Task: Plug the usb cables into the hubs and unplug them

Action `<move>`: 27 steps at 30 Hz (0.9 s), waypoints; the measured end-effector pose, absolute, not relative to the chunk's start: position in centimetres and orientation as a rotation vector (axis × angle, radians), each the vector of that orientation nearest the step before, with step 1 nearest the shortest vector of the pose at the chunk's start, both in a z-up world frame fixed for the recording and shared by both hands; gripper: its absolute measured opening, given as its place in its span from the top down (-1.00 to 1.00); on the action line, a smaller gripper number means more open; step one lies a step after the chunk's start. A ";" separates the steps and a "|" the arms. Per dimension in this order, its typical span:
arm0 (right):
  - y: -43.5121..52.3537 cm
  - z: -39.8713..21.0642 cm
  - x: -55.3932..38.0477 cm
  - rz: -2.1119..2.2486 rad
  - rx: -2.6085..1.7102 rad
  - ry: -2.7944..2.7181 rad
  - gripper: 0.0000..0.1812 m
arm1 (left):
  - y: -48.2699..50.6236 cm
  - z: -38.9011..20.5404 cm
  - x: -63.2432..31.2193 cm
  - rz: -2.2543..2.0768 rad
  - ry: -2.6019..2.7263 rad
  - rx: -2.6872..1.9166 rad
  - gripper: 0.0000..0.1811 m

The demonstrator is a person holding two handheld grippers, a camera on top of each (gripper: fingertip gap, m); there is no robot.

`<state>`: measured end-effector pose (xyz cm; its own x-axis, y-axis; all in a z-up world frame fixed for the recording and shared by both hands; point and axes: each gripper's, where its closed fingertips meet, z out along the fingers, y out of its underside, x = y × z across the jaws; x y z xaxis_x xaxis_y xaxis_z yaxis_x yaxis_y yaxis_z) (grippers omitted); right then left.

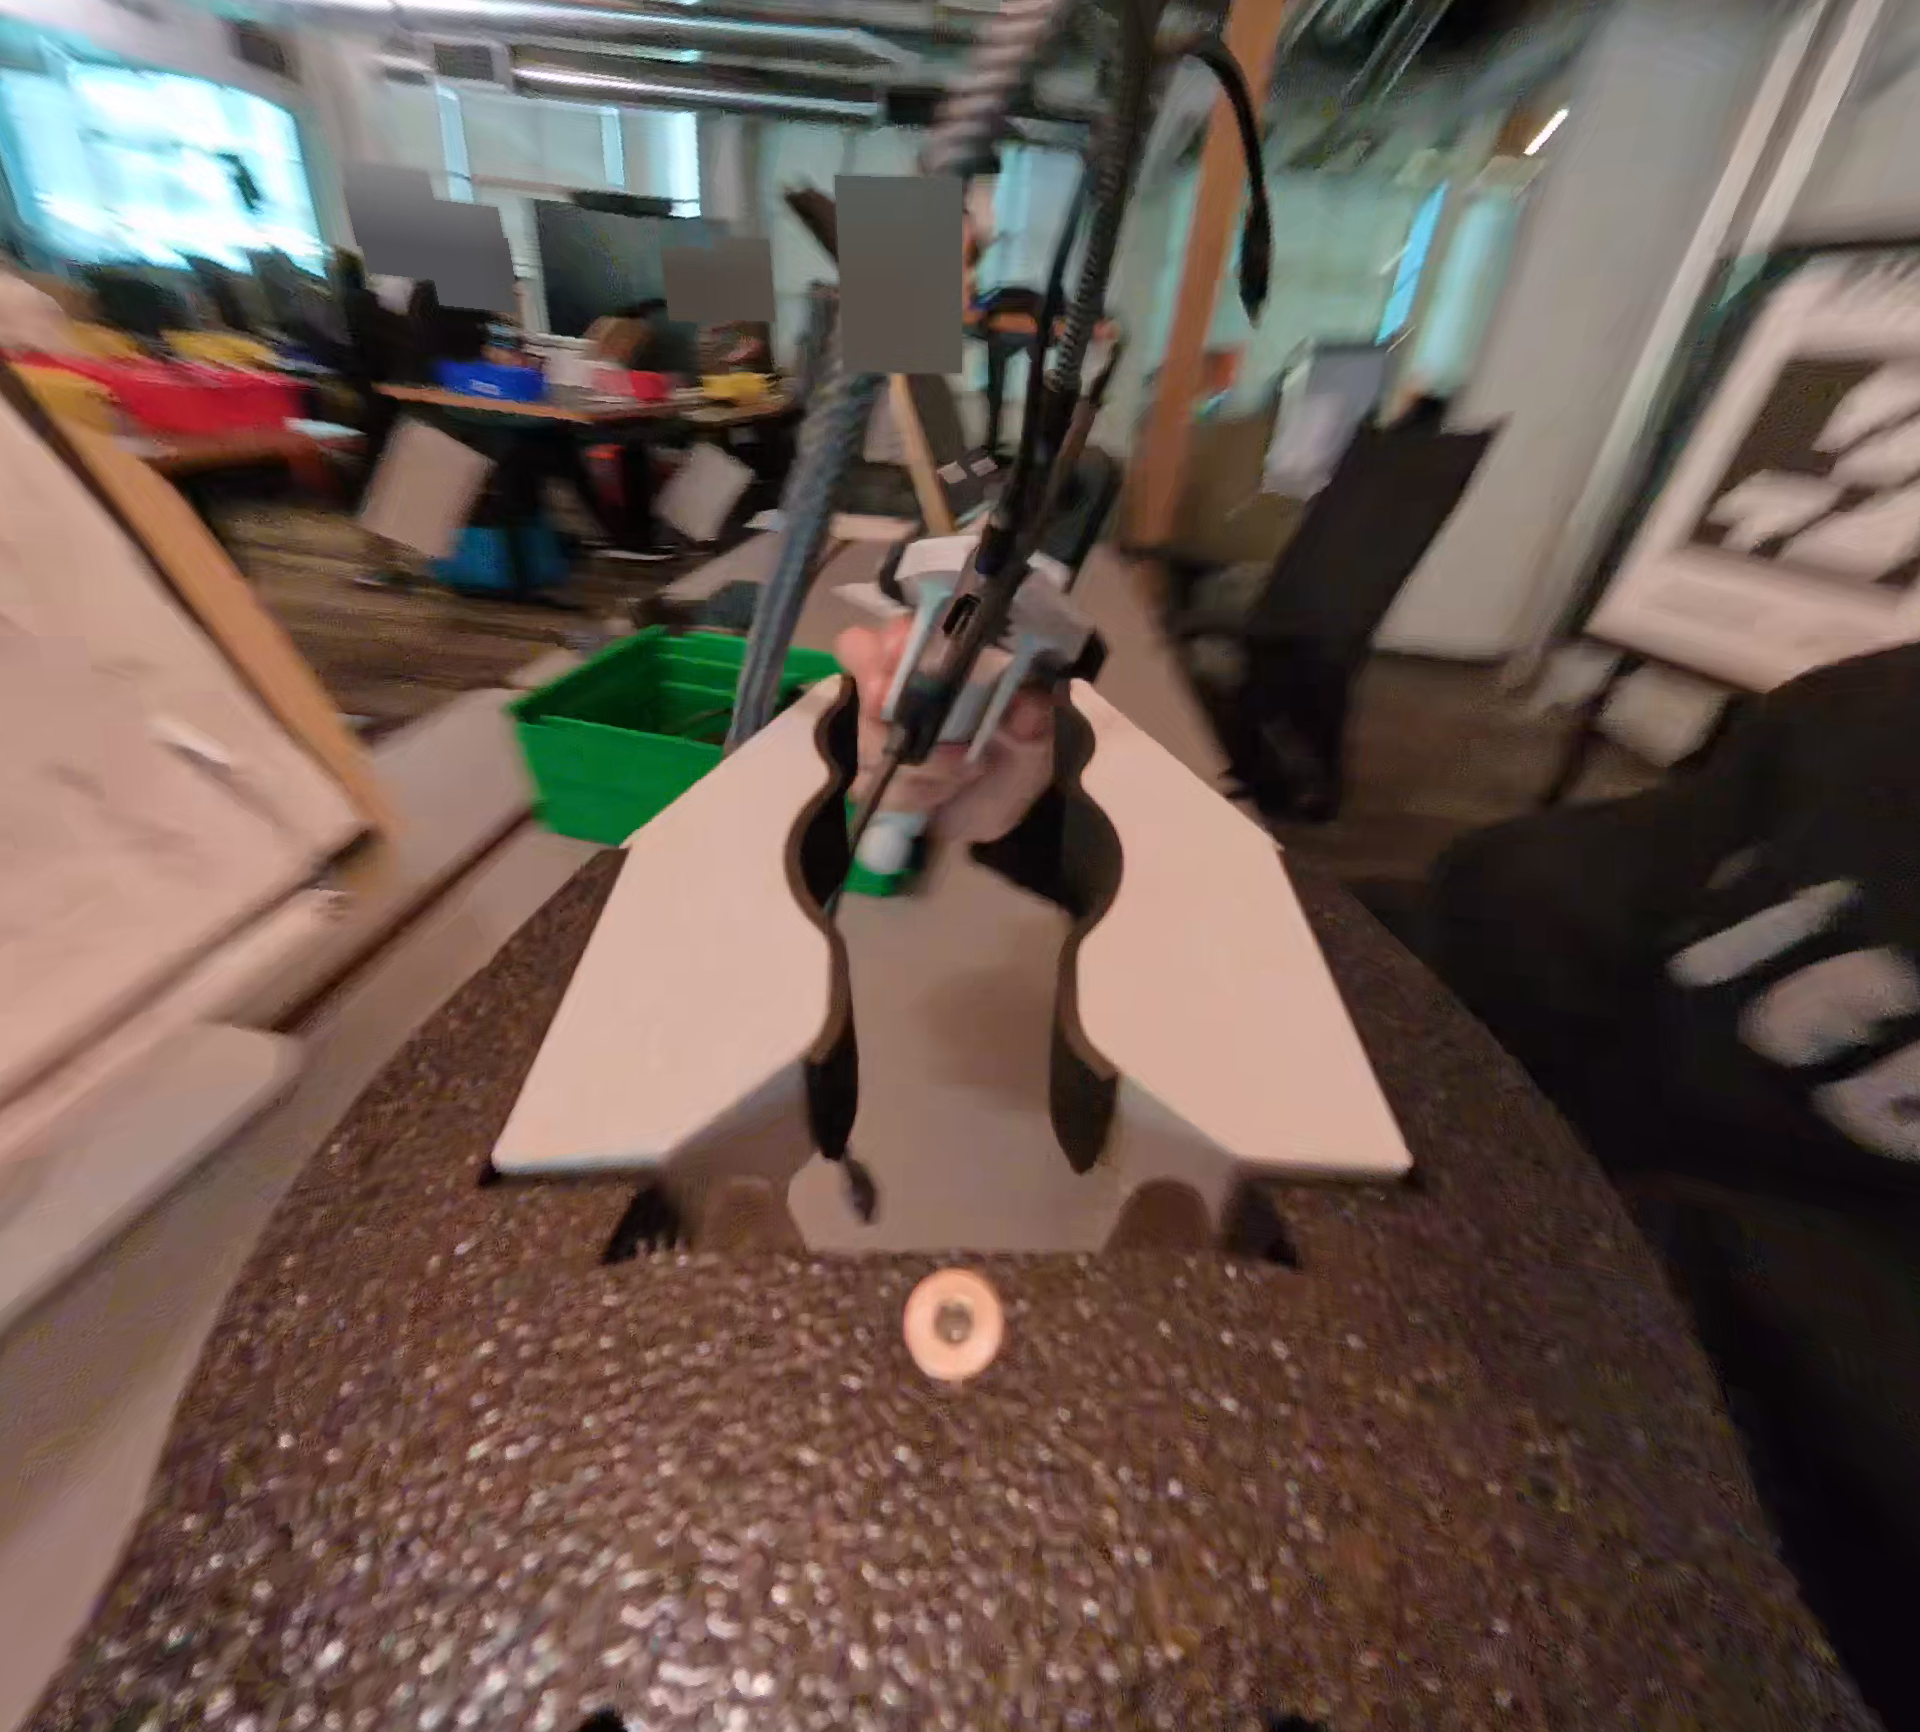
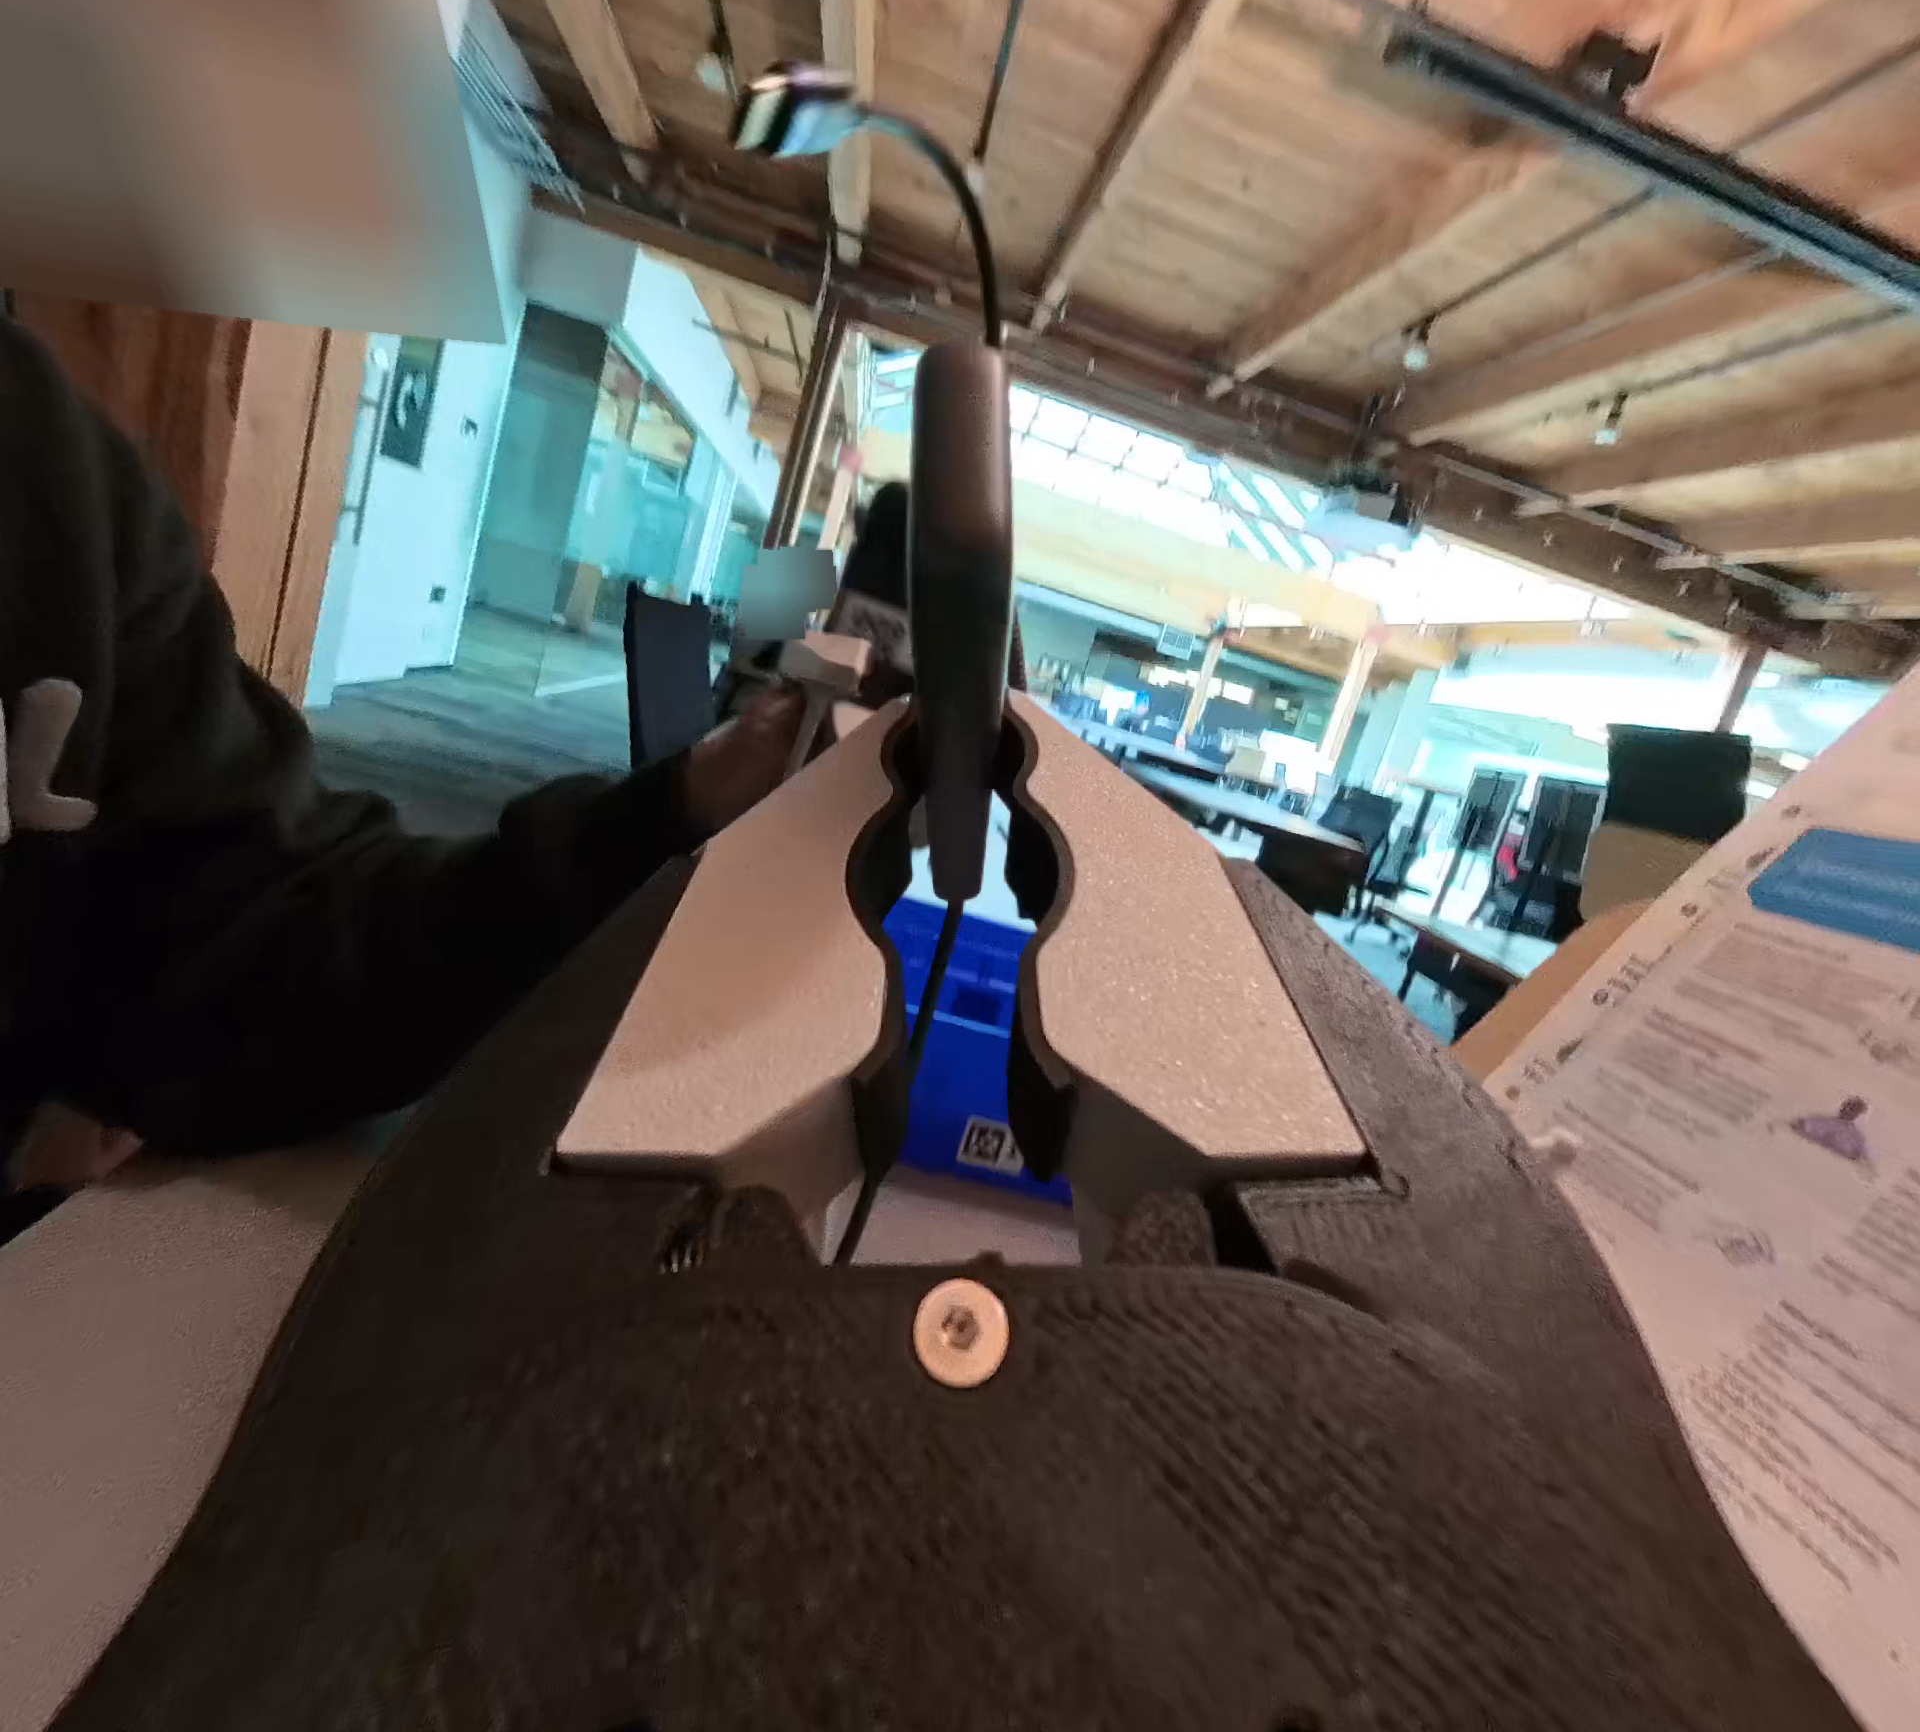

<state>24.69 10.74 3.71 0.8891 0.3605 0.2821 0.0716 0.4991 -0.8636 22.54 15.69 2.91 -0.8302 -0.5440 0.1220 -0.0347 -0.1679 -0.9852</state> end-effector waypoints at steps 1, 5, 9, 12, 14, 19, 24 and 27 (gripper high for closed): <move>10.6 3.9 24.8 0.178 -1.016 -0.455 0.88 | 15.9 2.8 22.7 -2.173 1.755 -0.703 0.59; 11.7 3.4 25.1 0.202 -1.022 -0.427 0.88 | 15.1 0.1 23.7 -2.221 1.888 -0.777 0.45; 13.1 2.7 25.0 0.253 -1.047 -0.393 0.88 | 14.5 -0.2 25.1 -1.990 1.781 -0.597 0.63; 13.5 2.5 24.9 0.311 -1.039 -0.371 0.89 | 14.7 -0.8 25.3 -1.843 1.804 -0.537 0.86; 13.8 2.0 24.8 0.380 -1.074 -0.360 0.87 | 15.1 -1.0 25.1 -1.756 1.830 -0.479 0.88; 14.4 0.4 28.7 0.459 -1.231 -0.087 0.30 | 18.4 -1.3 26.4 -1.153 1.706 -0.290 0.90; 13.2 0.5 30.7 0.755 -1.153 0.069 0.20 | 18.1 -0.6 25.9 -0.926 1.574 -0.055 0.90; 13.0 -0.2 29.3 0.802 -1.199 -0.012 0.26 | 17.4 -0.9 25.4 -0.927 1.590 0.012 0.90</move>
